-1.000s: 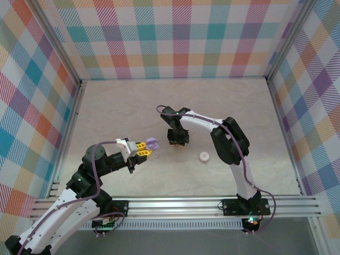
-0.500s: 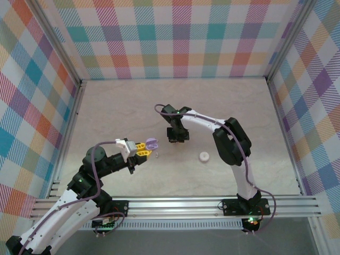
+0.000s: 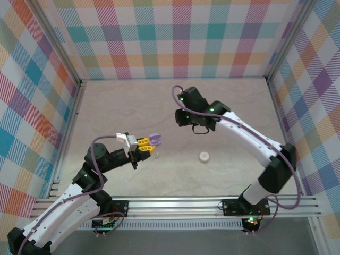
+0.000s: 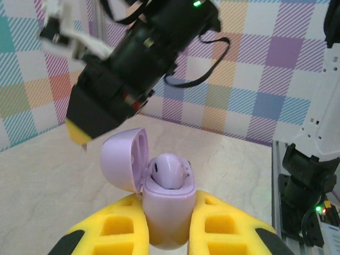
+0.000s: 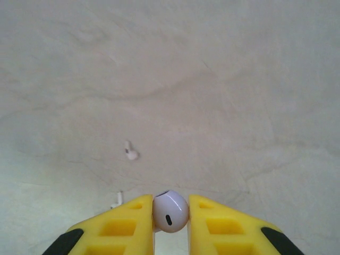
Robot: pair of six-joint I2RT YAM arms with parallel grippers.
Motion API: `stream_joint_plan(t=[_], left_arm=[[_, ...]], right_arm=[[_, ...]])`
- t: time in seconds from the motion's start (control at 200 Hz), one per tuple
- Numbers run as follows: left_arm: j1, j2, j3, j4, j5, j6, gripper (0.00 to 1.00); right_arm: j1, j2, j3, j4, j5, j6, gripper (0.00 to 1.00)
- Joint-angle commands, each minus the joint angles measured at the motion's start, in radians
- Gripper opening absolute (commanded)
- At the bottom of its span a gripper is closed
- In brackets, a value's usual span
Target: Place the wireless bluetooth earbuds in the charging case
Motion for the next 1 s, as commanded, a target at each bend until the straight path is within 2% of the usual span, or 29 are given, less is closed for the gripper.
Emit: stream_joint_plan(t=[0.0, 0.225, 0.595, 0.885, 0.995], left_arm=[[-0.008, 0.016, 0.011, 0.151, 0.016, -0.047, 0.00], [-0.008, 0.099, 0.072, 0.181, 0.014, -0.076, 0.00], [-0.010, 0.135, 0.091, 0.276, 0.010, -0.171, 0.00], [-0.009, 0.179, 0.158, 0.246, 0.051, -0.267, 0.00], [-0.009, 0.200, 0.194, 0.142, 0.044, -0.219, 0.00]], right_arm=[[0.000, -0.106, -0.063, 0.096, -0.097, -0.111, 0.21], [0.009, -0.296, -0.163, 0.288, -0.289, -0.113, 0.22], [0.010, -0.356, -0.237, 0.527, -0.636, -0.096, 0.24], [0.011, -0.340, -0.261, 0.577, -0.713, -0.138, 0.27], [0.011, -0.336, -0.271, 0.544, -0.628, -0.150, 0.25]])
